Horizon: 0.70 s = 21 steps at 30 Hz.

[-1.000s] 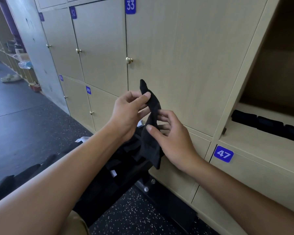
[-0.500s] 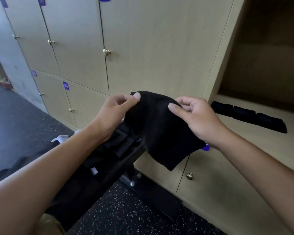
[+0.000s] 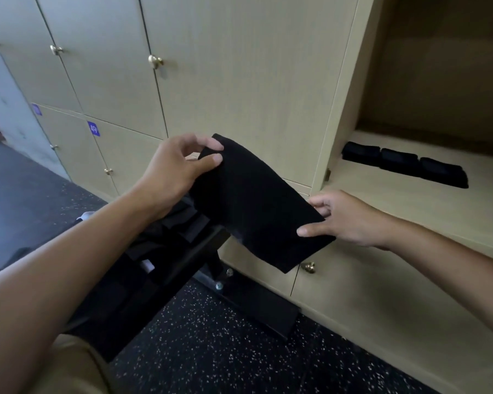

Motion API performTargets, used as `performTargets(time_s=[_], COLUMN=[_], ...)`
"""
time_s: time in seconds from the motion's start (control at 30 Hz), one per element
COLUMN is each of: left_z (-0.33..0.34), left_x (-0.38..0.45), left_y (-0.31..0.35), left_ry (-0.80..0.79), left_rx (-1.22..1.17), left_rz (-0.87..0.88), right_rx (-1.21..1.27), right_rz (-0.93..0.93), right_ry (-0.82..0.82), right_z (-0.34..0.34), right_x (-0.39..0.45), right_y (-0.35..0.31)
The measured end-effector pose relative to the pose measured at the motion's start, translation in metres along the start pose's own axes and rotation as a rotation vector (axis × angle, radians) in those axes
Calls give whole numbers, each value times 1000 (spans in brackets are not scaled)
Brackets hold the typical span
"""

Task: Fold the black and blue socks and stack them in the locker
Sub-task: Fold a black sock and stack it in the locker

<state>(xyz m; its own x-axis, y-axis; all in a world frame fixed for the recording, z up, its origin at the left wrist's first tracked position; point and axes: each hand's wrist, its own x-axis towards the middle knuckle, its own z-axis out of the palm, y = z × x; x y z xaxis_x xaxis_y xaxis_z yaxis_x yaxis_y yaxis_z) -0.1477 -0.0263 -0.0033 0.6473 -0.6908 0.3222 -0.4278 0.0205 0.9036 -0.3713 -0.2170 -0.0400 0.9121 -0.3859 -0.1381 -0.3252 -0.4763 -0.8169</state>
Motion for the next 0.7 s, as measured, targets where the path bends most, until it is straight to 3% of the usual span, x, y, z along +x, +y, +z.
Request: performTargets(time_s=[0.2,0.37,0.57,0.7], left_z=[-9,-10,-4,4], left_x=[5,5,7,1], left_y=[-15,-26,-23,-14], left_ry=[7,-56,-73,-158], left_rx=[-140,-20,-228,-285], left_rz=[-178,-120,-52,-30], right_rx=[-31,-84,260,473], right_rz=[-6,-29,-165,-190], right_ry=[142,323,705,742], right_z=[-9,-20,-32,-37], right_x=[-7,-16,-25,-33], right_y=[11,7,-2,-8])
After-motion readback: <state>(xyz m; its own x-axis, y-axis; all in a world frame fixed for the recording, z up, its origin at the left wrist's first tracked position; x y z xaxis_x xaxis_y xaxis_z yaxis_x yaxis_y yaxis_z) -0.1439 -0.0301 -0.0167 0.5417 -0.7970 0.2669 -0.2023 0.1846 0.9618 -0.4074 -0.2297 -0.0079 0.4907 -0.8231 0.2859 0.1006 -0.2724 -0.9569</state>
